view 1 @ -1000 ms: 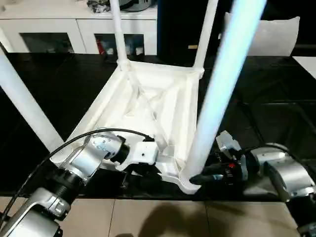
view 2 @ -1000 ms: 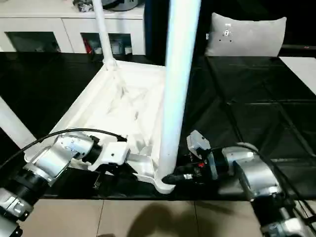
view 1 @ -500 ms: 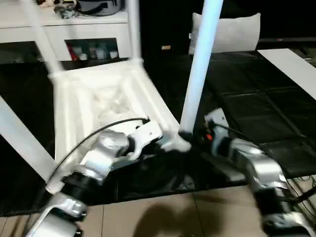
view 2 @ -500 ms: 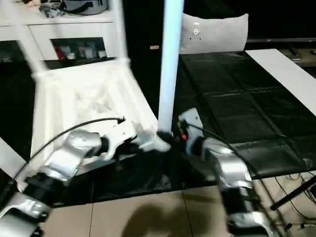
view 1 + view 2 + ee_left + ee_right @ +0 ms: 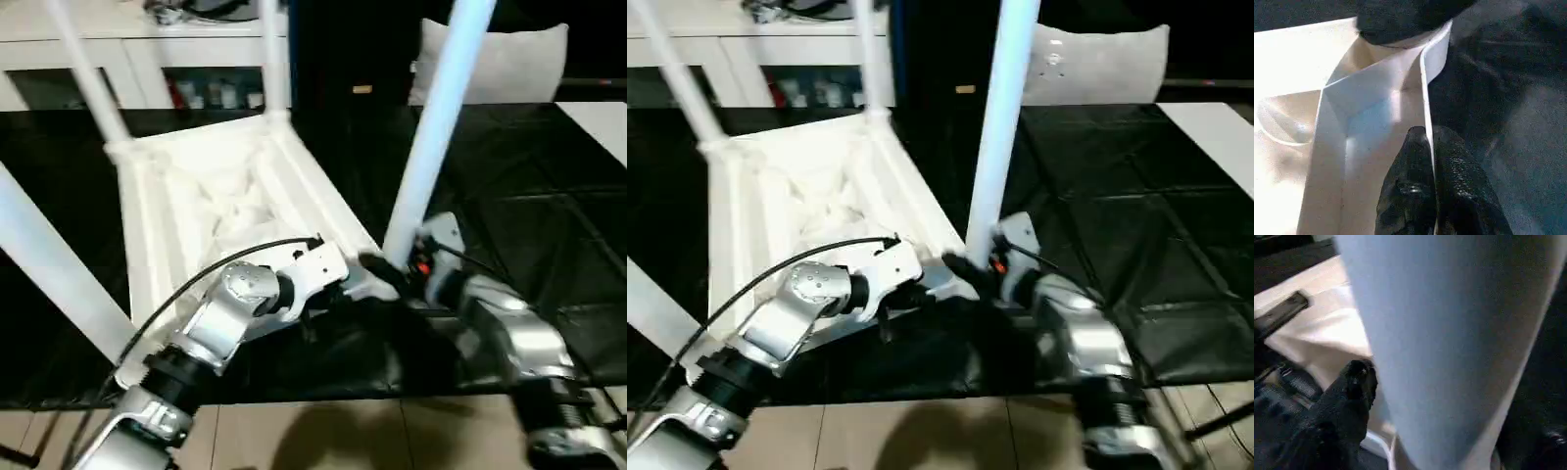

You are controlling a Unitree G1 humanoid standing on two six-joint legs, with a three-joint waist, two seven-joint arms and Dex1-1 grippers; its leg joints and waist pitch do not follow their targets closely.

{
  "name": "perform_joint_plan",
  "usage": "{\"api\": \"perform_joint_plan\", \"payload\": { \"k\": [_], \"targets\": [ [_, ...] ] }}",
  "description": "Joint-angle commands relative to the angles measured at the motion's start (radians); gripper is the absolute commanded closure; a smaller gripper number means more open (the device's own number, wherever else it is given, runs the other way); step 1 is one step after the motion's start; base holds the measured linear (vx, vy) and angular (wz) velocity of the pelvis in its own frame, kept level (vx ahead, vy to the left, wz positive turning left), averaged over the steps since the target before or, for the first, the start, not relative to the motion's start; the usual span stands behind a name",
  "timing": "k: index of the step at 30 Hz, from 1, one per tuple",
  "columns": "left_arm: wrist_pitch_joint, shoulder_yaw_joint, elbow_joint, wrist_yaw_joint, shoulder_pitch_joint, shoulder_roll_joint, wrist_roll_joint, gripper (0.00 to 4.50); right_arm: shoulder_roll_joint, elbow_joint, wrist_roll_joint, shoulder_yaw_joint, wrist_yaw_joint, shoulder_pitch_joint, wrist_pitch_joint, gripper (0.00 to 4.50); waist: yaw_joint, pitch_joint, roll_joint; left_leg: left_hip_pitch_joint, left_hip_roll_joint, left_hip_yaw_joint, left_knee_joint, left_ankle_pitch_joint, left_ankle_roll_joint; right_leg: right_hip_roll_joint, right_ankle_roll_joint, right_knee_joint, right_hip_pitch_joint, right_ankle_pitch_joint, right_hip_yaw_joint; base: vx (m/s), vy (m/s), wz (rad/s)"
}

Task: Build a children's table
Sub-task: Rotate leg to tighten

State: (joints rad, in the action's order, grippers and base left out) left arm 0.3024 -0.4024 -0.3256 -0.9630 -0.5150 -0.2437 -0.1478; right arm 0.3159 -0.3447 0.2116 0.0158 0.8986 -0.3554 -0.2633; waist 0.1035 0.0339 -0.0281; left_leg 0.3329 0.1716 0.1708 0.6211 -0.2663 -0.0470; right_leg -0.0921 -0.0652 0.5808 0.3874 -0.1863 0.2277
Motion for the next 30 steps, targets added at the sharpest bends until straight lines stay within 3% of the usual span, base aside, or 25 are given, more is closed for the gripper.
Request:
{"api": "perform_joint_plan", "payload": {
  "k": [1,6,8,14,19,21,30],
  "targets": [
    [-0.048,-0.041,-0.019,-0.06,-0.001,-0.024,-0.004,4.5,0.049,0.032,0.029,0.014,0.106,0.011,0.005,0.7,-0.001,-0.062,0.008,0.011,0.089,-0.035,-0.065,0.056,0.111,-0.116,-0.036,-0.066,-0.07,-0.152,-0.109,0.0,0.0,0.0],
    [-0.157,-0.067,-0.047,-0.173,-0.012,-0.09,0.013,4.5,0.162,0.038,0.046,0.044,0.296,0.019,0.04,0.37,0.01,-0.057,0.015,0.011,0.08,-0.032,-0.069,-0.012,0.09,-0.109,0.02,-0.088,-0.07,-0.283,-0.102,0.0,0.0,0.0],
    [-0.198,-0.078,-0.05,-0.221,-0.012,-0.109,0.023,4.5,0.186,0.035,0.046,0.055,0.342,0.019,0.056,0.37,0.011,-0.058,0.015,0.011,0.081,-0.033,-0.069,-0.009,0.091,-0.108,0.03,-0.086,-0.069,-0.284,-0.102,0.0,0.0,0.0],
    [-0.3,-0.128,-0.059,-0.354,-0.019,-0.165,0.026,4.5,0.226,0.01,0.052,0.093,0.466,0.0,0.088,0.37,0.02,-0.066,0.012,0.009,0.095,-0.038,-0.065,0.056,0.107,-0.112,-0.017,-0.064,-0.064,-0.172,-0.106,0.0,0.0,0.0],
    [-0.343,-0.145,-0.056,-0.416,-0.024,-0.177,0.04,4.5,0.215,-0.009,0.064,0.114,0.522,-0.021,0.089,0.62,0.035,-0.066,0.013,0.008,0.1,-0.035,-0.065,0.067,0.106,-0.116,-0.043,-0.058,-0.064,-0.154,-0.109,0.0,0.0,0.0],
    [-0.357,-0.149,-0.06,-0.432,-0.027,-0.179,0.043,4.5,0.21,-0.02,0.07,0.123,0.549,-0.026,0.092,0.94,0.038,-0.065,0.013,0.01,0.097,-0.033,-0.065,0.056,0.104,-0.117,-0.042,-0.061,-0.066,-0.17,-0.108,0.0,0.0,0.0],
    [-0.372,-0.144,-0.078,-0.432,-0.043,-0.168,0.044,4.5,0.202,-0.011,0.089,0.164,0.625,-0.024,0.054,1.59,0.041,-0.066,0.014,0.011,0.096,-0.034,-0.065,0.056,0.09,-0.115,-0.018,-0.064,-0.066,-0.187,-0.107,0.0,0.0,0.0]
  ]
}}
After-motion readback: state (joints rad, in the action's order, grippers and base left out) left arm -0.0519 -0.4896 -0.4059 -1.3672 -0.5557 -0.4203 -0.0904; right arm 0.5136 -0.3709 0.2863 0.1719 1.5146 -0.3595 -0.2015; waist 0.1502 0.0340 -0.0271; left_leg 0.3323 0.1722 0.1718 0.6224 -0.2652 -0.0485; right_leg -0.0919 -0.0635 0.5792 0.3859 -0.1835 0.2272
